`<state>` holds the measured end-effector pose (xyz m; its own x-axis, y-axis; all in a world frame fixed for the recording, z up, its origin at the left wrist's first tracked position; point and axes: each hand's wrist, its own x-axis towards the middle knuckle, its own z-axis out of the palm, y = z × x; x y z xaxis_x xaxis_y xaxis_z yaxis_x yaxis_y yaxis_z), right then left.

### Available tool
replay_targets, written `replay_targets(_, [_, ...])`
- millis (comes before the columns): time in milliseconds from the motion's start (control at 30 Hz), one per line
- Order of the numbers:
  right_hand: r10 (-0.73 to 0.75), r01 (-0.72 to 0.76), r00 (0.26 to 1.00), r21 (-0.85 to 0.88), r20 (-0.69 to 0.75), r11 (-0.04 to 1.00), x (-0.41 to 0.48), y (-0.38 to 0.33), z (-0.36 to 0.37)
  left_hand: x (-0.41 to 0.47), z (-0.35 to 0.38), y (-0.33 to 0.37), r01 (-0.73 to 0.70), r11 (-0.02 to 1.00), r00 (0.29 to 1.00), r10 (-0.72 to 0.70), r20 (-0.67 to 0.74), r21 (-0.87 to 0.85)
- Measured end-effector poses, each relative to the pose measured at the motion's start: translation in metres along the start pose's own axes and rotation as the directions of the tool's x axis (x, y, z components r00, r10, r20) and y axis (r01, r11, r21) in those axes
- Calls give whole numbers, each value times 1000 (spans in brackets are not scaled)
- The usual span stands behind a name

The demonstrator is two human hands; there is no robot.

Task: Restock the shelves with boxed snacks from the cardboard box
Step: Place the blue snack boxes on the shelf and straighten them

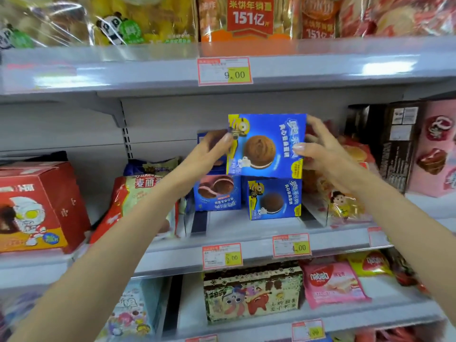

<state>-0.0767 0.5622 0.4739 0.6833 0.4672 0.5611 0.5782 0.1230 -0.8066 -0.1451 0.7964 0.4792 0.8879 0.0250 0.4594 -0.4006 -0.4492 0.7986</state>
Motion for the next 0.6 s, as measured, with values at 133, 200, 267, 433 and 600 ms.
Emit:
replay_targets(133, [34, -17, 977, -78, 211, 997, 18, 5, 25, -26, -33, -1, 19, 1000, 997, -20, -72, -13])
replay_targets(200, [-4, 79, 972, -312, 235, 947, 28, 11, 25, -37, -50, -4, 48, 996, 990, -38, -138, 70])
replay_targets(267, [-15, 158, 973, -614, 232, 773, 38, 18, 16, -47, -62, -8, 91, 990, 984, -73, -164, 104])
replay_targets(433, [268, 120, 919, -852, 290, 510, 49, 39, -13, -53, -55, -13, 55, 970, 996, -38, -76, 237])
replay_targets(600, [338, 126, 881, -852, 331, 508, 56, 48, -25, -45, -40, -16, 8, 920, 998, -31, 51, 393])
